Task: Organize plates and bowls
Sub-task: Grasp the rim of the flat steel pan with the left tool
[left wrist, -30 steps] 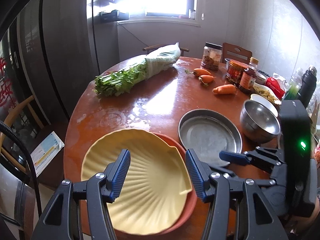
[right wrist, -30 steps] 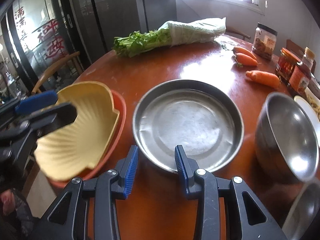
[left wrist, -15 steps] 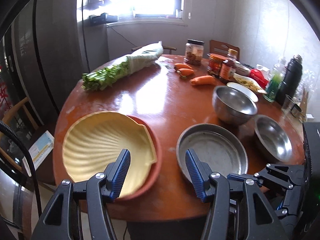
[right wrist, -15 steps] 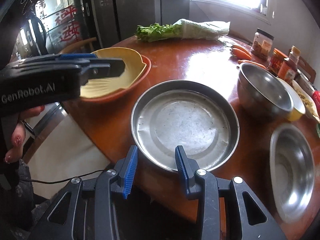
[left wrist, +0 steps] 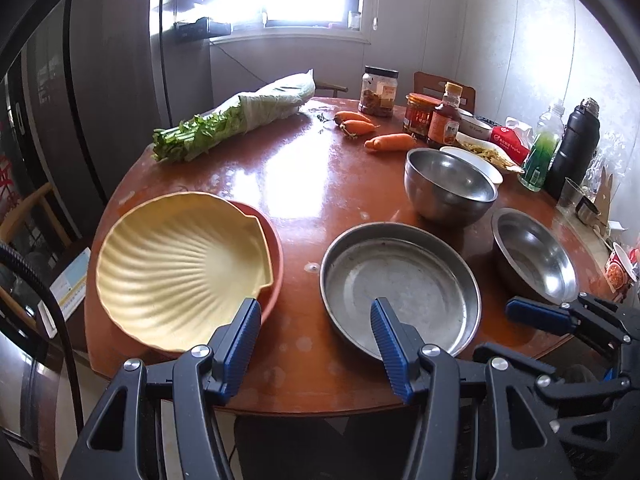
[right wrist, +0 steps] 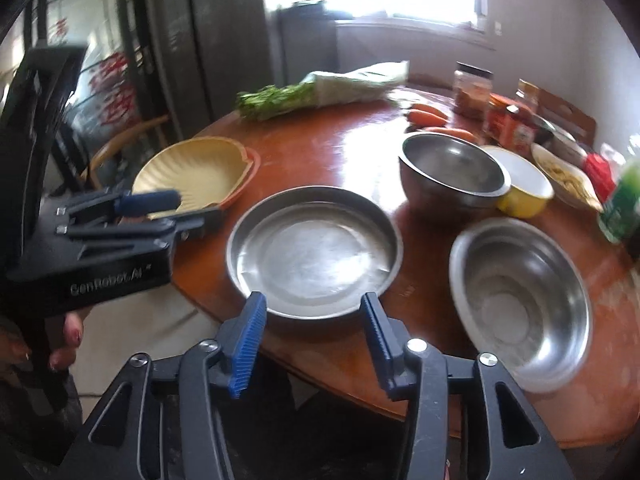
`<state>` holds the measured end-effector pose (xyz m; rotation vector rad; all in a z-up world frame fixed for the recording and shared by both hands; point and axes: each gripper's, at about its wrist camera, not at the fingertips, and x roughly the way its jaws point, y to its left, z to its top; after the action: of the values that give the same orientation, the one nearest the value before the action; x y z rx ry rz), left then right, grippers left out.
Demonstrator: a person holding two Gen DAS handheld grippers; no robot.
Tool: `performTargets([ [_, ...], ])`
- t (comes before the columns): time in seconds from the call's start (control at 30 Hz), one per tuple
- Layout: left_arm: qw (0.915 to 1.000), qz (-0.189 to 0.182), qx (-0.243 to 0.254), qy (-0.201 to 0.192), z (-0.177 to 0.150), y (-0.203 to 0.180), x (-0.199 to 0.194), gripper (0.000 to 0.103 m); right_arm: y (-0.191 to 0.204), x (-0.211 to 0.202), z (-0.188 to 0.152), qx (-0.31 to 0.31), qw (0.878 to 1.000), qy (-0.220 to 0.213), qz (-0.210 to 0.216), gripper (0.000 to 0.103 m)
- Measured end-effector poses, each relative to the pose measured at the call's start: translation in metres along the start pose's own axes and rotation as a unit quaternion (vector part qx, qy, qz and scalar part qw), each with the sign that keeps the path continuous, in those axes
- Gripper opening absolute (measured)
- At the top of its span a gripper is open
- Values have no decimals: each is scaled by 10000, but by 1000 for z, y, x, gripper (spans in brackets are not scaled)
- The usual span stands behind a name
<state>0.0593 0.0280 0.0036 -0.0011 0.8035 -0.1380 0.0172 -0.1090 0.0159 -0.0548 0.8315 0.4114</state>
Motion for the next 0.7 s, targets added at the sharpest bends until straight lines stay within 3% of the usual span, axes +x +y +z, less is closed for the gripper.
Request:
performTargets([
  [0.23, 9999, 38, -49, 126, -7, -7, 7, 57, -21, 1, -7, 739, 9973, -37, 41, 52],
  [0.7, 9996, 16, -113, 245, -10, -18, 22, 57, -25, 18, -9, 1126, 9934, -138, -172, 52],
])
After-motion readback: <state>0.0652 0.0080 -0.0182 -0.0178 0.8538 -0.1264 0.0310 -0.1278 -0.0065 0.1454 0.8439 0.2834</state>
